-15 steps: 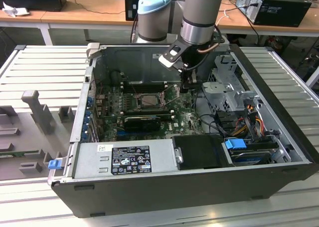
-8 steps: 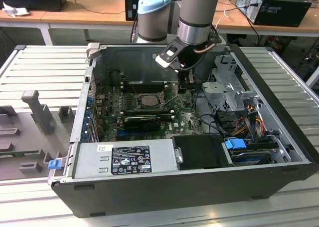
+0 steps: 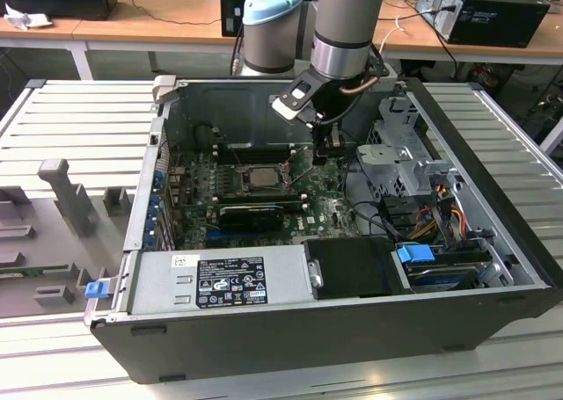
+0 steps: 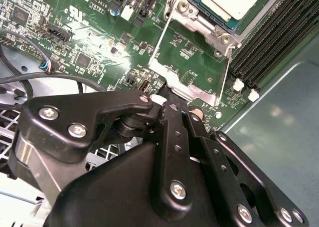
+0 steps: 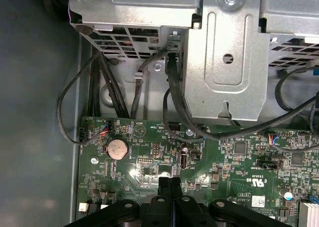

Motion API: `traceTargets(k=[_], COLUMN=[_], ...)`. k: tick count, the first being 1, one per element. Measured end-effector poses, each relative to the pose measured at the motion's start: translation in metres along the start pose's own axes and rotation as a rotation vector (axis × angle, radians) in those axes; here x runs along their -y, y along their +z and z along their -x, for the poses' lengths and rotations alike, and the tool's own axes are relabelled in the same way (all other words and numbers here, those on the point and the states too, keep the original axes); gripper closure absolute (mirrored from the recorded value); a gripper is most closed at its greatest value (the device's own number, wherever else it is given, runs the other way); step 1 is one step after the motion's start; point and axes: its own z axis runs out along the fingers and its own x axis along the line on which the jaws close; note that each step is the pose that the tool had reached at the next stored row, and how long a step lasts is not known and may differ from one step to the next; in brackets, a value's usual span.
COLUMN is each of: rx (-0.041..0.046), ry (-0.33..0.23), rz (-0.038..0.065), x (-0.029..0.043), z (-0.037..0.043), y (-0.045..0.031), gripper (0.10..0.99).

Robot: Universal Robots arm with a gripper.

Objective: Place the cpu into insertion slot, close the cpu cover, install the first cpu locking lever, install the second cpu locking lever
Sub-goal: 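Close the cpu cover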

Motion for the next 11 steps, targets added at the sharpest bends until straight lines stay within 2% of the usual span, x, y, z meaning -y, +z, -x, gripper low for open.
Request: traceTargets(k=[11], rx=[0.0000], ry=[-0.001], rz=[0.000], x=[0.0052], z=[-0.0003], y=[0.0007], gripper=[0.980])
